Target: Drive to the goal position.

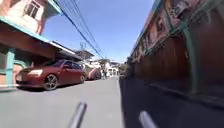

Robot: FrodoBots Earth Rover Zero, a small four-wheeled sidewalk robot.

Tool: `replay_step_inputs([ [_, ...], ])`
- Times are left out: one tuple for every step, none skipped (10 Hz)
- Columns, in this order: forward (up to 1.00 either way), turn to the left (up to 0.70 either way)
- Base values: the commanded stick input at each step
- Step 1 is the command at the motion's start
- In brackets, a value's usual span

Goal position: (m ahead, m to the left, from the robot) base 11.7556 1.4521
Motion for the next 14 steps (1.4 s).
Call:
replay_step_inputs([
  [1.0,-0.4],
  [1.0,-0.16],
  [1.0,0.0],
  [1.0,0.0],
  [1.0,0.0],
  [1.0,0.0],
  [1.0,0.0],
  [1.0,0.0],
  [1.0,0.0],
  [1.0,0.0],
  [1.0,0.0],
  [1.0,0.0],
  [1.0,0.0],
  [1.0,0.0],
])
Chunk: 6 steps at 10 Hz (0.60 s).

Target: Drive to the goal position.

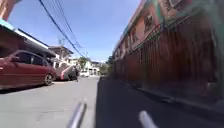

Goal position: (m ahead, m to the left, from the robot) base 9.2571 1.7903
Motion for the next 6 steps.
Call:
replay_step_inputs([
  [1.0,0.0],
  [1.0,0.0],
  [1.0,0.0],
  [1.0,0.0],
  [1.0,0.0],
  [1.0,0.0],
])
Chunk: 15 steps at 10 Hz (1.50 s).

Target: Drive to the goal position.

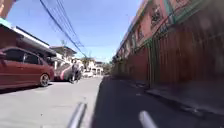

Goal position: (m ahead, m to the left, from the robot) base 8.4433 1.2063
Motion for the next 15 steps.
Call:
replay_step_inputs([
  [1.0,0.0],
  [1.0,0.0],
  [1.0,0.0],
  [1.0,0.01],
  [1.0,0.11],
  [1.0,0.17],
  [1.0,0.0],
  [1.0,0.03],
  [1.0,0.01],
  [1.0,0.03],
  [1.0,0.0],
  [1.0,0.03],
  [1.0,0.05],
  [1.0,0.0],
  [1.0,0.0],
])
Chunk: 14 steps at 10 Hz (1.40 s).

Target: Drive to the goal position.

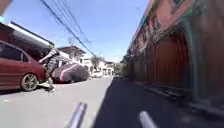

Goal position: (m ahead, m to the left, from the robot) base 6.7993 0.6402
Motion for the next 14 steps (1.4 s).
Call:
replay_step_inputs([
  [1.0,0.03],
  [1.0,0.0],
  [1.0,-0.29],
  [1.0,-0.4],
  [1.0,-0.4],
  [1.0,-0.01],
  [1.0,0.14],
  [1.0,0.11],
  [1.0,0.07],
  [1.0,0.1],
  [1.0,0.0],
  [1.0,0.0],
  [1.0,0.0],
  [1.0,0.0],
])
